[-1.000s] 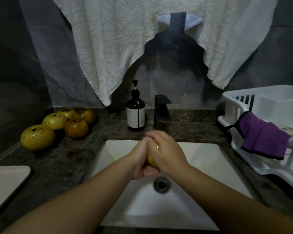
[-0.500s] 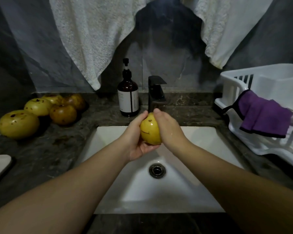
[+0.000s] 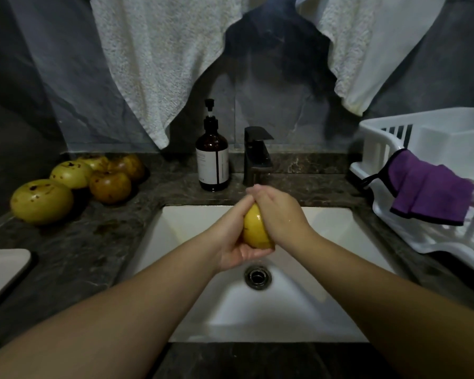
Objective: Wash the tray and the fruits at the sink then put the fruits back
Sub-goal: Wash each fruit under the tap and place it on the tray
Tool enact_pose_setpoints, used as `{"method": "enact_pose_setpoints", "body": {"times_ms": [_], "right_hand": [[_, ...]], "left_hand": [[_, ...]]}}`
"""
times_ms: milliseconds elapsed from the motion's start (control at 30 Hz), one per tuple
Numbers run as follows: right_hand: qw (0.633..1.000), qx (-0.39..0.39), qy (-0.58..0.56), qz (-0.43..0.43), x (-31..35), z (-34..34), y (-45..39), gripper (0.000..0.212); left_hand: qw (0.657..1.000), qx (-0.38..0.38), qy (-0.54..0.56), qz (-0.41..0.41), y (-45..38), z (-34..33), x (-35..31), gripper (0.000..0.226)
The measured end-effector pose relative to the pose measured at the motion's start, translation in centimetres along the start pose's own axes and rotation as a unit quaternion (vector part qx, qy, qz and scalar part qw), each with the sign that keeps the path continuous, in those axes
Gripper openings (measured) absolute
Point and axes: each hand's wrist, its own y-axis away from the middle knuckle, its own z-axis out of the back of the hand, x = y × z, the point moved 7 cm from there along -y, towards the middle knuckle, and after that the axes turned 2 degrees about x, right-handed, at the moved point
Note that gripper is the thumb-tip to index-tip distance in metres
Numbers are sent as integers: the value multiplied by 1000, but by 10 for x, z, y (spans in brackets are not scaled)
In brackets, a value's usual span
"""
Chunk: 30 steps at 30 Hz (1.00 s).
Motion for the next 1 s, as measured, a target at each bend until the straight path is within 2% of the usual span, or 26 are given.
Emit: {"method": "enact_pose_setpoints", "body": {"times_ms": [67,200,233,333,367,467,500,600,633,700,767,800,900,933,1000], "right_hand": [[994,2,-95,-59,-10,2,-2,37],[998,-26,10,49,7,-2,4,46],[999,-25,-6,39,7,-2,1,44],[988,-7,-129,-80,-6,-2,-9,33],[992,0,-100,-76,-6,-3,-8,32],[997,7,70,34,4,-13,-1,36],[996,11,71,43,7,-14,-1,35],[987,41,-135,-82,-7,-10,-5,29],[983,46,-154,-90,-7,-10,-3,34],[996,37,-76,-42,-5,-12,-1,45],[999,26,18,16,2,-12,1,44],[999,30,14,16,2,-12,0,41],[981,56,-154,-99,-8,-16,-2,29],[978,53,-171,-107,-8,-17,-1,30],[991,25,-110,-66,-5,-15,0,35]], "left_hand": [[999,-17,14,-40,-2,1,-7,69],[997,-4,66,-48,-1,0,-10,62],[996,-8,71,-54,-1,1,-11,62],[994,-25,74,-75,-4,4,-13,63],[994,-29,80,-68,-5,5,-11,63],[995,-27,92,-4,-5,5,5,70],[995,-30,94,-2,-5,5,5,70],[993,-55,94,-54,-7,13,-10,66],[992,-55,94,-63,-7,14,-13,66],[995,-49,81,-43,-6,12,-9,62],[998,-42,49,-6,-5,9,3,60],[998,-47,41,-8,-5,9,4,61],[992,-69,85,-55,-8,15,-8,68],[991,-67,103,-57,-7,15,-10,70],[992,-74,94,-35,-6,18,-8,74]]}}
